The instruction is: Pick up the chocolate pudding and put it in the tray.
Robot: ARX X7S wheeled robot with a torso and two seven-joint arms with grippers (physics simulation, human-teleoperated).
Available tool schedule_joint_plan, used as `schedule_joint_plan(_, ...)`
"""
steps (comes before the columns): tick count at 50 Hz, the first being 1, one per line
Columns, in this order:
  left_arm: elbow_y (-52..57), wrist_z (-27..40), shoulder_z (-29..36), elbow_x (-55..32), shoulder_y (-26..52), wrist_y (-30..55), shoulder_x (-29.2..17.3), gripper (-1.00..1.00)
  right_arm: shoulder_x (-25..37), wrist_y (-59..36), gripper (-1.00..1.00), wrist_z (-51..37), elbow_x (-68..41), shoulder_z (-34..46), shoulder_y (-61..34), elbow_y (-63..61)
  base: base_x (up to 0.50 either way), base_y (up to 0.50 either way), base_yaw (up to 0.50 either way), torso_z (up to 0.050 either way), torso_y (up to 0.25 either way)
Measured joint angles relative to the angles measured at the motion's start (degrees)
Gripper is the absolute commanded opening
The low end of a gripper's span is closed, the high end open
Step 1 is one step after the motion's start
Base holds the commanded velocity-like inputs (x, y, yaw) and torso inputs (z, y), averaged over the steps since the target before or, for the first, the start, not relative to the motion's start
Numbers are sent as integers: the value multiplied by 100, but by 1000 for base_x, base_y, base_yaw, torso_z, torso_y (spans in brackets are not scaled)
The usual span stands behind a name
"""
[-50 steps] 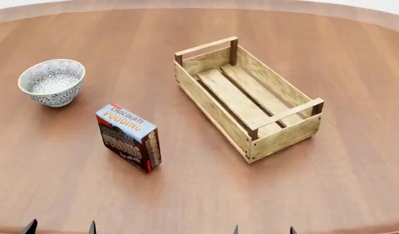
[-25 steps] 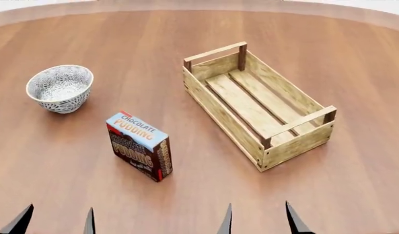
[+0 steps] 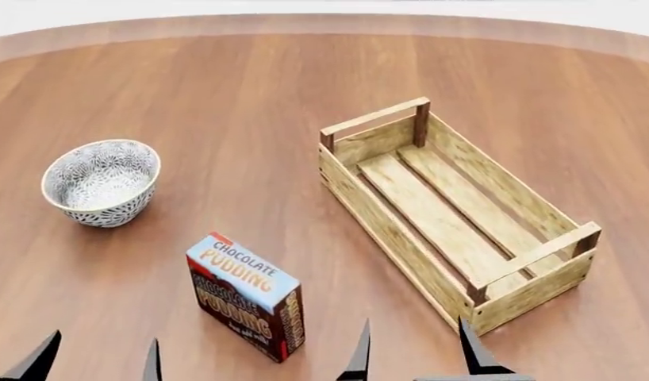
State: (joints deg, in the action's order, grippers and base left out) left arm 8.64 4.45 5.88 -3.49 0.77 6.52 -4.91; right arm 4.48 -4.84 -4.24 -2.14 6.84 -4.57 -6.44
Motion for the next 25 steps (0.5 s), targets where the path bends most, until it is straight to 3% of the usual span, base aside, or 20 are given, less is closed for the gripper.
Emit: schedule_joint_plan(25,138,170,237,-139,-24,57,-150,100,147,67,100,-165,-251,139,-23,-38,439,0,0,0,0)
